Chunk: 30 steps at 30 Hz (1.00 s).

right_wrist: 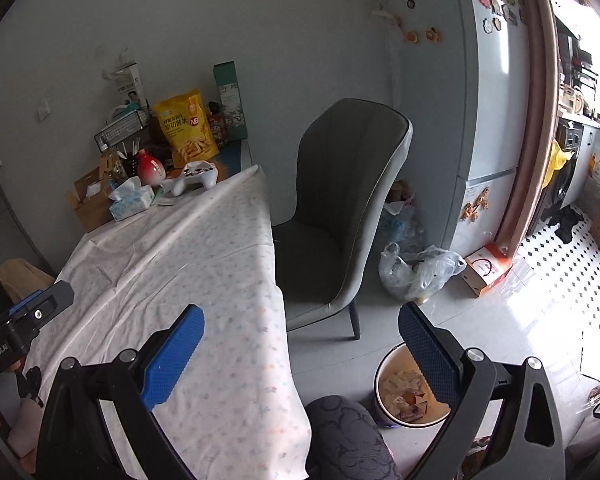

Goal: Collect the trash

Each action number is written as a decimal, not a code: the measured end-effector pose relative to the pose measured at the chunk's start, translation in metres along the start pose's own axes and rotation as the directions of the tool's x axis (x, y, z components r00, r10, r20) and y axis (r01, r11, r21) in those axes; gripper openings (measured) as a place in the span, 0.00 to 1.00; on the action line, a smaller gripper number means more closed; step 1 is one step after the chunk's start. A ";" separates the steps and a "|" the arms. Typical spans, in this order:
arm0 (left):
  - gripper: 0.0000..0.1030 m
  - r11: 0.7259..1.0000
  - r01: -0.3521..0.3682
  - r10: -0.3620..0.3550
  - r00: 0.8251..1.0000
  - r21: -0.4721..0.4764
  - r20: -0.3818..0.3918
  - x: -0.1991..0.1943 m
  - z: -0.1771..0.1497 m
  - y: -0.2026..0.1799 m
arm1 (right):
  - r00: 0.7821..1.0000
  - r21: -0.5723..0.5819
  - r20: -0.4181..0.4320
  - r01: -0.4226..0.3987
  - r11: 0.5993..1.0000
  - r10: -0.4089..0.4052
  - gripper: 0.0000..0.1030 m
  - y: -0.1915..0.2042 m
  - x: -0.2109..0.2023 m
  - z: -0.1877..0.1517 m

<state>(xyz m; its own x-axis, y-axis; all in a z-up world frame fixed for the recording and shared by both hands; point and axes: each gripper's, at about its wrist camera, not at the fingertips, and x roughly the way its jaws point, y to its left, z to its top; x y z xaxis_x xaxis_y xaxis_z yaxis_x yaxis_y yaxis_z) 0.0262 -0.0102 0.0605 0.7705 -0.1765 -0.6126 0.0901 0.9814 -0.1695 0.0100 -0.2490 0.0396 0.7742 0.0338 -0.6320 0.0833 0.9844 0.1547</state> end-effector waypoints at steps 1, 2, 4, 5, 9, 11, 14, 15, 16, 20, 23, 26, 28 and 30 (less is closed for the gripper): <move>0.95 1.000 -0.005 0.005 1.000 -0.001 0.004 -0.002 -0.001 0.001 | 1.000 0.002 0.004 0.000 1.000 0.000 0.93 0.000 -0.001 -0.001; 0.95 1.000 -0.010 0.010 1.000 -0.003 0.005 -0.003 -0.003 0.003 | 1.000 0.003 0.010 0.004 1.000 -0.004 0.93 0.000 -0.002 -0.003; 0.95 1.000 -0.015 0.015 1.000 -0.008 0.006 -0.004 -0.005 0.006 | 1.000 0.005 0.010 0.002 1.000 -0.002 0.93 0.001 -0.001 -0.004; 0.95 1.000 -0.018 0.018 1.000 -0.009 0.007 -0.004 -0.005 0.006 | 1.000 0.006 0.004 -0.001 1.000 0.001 0.93 0.000 0.000 -0.005; 0.95 1.000 -0.017 0.017 1.000 -0.010 0.009 -0.005 -0.008 0.006 | 1.000 0.005 -0.012 -0.003 1.000 0.003 0.93 -0.002 0.004 -0.010; 0.95 1.000 -0.016 0.016 1.000 -0.011 0.008 -0.004 -0.009 0.005 | 1.000 0.004 -0.018 -0.003 1.000 0.003 0.93 -0.003 0.005 -0.011; 0.95 1.000 -0.010 0.010 1.000 -0.014 0.006 -0.004 -0.009 0.003 | 1.000 -0.005 -0.024 -0.009 1.000 0.009 0.93 -0.003 0.007 -0.012; 0.95 1.000 -0.008 0.008 1.000 -0.014 0.006 -0.004 -0.008 0.002 | 0.999 -0.004 -0.030 -0.014 1.000 0.014 0.93 -0.004 0.008 -0.012; 0.95 1.000 -0.008 0.008 1.000 -0.013 0.007 -0.004 -0.008 0.002 | 0.999 -0.003 -0.031 -0.014 1.000 0.014 0.93 -0.004 0.009 -0.012; 0.95 1.000 -0.007 0.007 1.000 -0.014 0.005 -0.003 -0.008 0.001 | 0.999 0.003 -0.032 -0.011 1.000 0.012 0.93 -0.004 0.011 -0.013; 0.95 1.000 -0.005 0.005 1.000 -0.014 0.004 -0.003 -0.008 0.000 | 0.999 0.002 -0.033 -0.012 1.000 0.012 0.93 -0.005 0.011 -0.013; 0.95 1.000 -0.003 0.003 1.000 -0.015 0.005 -0.002 -0.007 0.000 | 0.999 0.001 -0.034 -0.012 1.000 0.012 0.93 -0.005 0.011 -0.013; 0.95 1.000 -0.003 0.003 1.000 -0.016 0.006 -0.002 -0.007 0.000 | 0.999 0.001 -0.036 -0.012 1.000 0.012 0.93 -0.005 0.012 -0.014; 0.95 1.000 -0.005 0.006 1.000 -0.019 0.006 -0.002 -0.007 -0.001 | 0.999 0.001 -0.038 -0.014 1.000 0.014 0.93 -0.005 0.012 -0.015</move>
<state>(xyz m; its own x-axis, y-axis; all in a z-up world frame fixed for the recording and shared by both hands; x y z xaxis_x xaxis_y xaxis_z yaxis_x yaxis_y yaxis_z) 0.0200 -0.0111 0.0560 0.7749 -0.1705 -0.6087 0.0739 0.9808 -0.1807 0.0099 -0.2510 0.0197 0.7506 0.0541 -0.6585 0.0732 0.9837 0.1643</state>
